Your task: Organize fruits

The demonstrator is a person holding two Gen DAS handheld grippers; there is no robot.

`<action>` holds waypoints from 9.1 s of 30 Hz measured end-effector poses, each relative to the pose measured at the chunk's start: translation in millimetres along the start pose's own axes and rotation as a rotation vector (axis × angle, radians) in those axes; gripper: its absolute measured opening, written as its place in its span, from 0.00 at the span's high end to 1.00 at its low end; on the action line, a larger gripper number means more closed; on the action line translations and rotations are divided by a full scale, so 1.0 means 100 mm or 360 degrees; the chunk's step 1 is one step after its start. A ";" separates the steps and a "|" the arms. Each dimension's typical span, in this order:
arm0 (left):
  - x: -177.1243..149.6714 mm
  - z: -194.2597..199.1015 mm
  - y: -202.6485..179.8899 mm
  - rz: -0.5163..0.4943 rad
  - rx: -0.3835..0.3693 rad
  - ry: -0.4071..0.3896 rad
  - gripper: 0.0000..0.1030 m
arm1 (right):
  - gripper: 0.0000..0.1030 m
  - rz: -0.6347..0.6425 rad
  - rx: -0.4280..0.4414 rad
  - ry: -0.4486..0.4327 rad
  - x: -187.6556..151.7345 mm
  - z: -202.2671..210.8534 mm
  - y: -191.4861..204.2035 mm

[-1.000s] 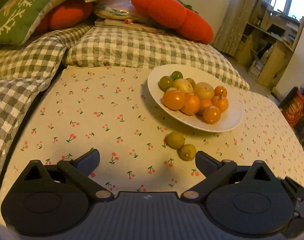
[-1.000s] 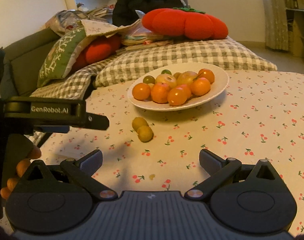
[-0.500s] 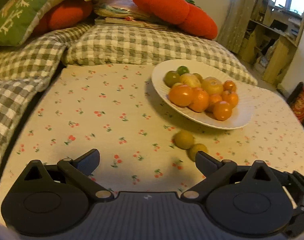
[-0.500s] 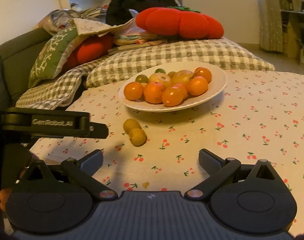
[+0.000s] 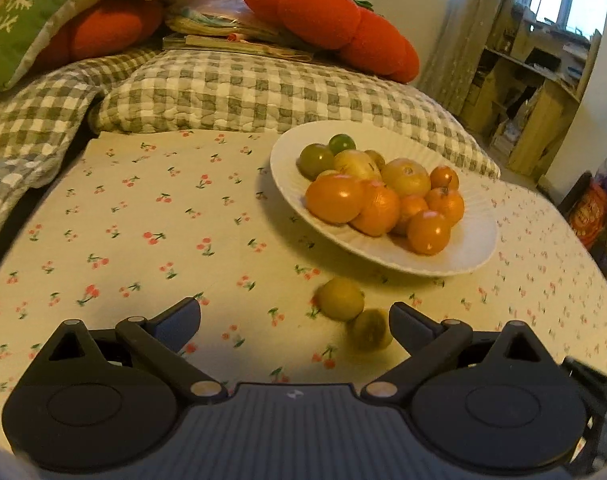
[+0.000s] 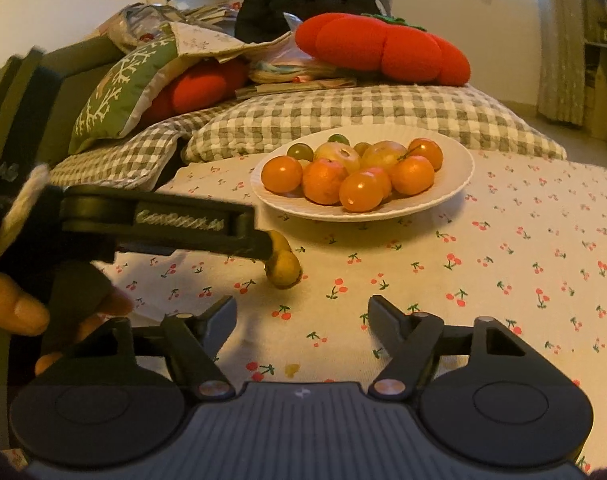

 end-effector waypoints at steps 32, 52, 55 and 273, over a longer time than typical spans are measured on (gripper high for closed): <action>0.03 -0.14 -0.11 0.0171 -0.0259 0.0021 0.79 | 0.60 0.0156 0.0006 0.0100 0.13 -0.47 0.10; 0.06 -0.15 0.15 0.0374 -0.0278 0.0076 0.80 | 0.79 0.0124 0.0043 0.0070 0.11 -0.45 0.08; 0.06 -0.14 0.14 0.0368 -0.0277 0.0076 0.80 | 0.79 0.0100 0.0054 0.0067 0.11 -0.44 0.08; -0.64 2.19 0.00 -0.0133 0.0212 -0.0350 0.06 | 0.00 -0.0247 -0.0388 -0.0360 0.06 1.66 0.34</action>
Point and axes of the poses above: each gripper's, at about its wrist camera, not at the fingertips, and z roughly against the way its jaws point, y to its left, x to its top, the point moved 10 cm from there along -z, roughly the way its jaws point, and after that the axes turned 8 degrees about x, right-handed, at the moved point
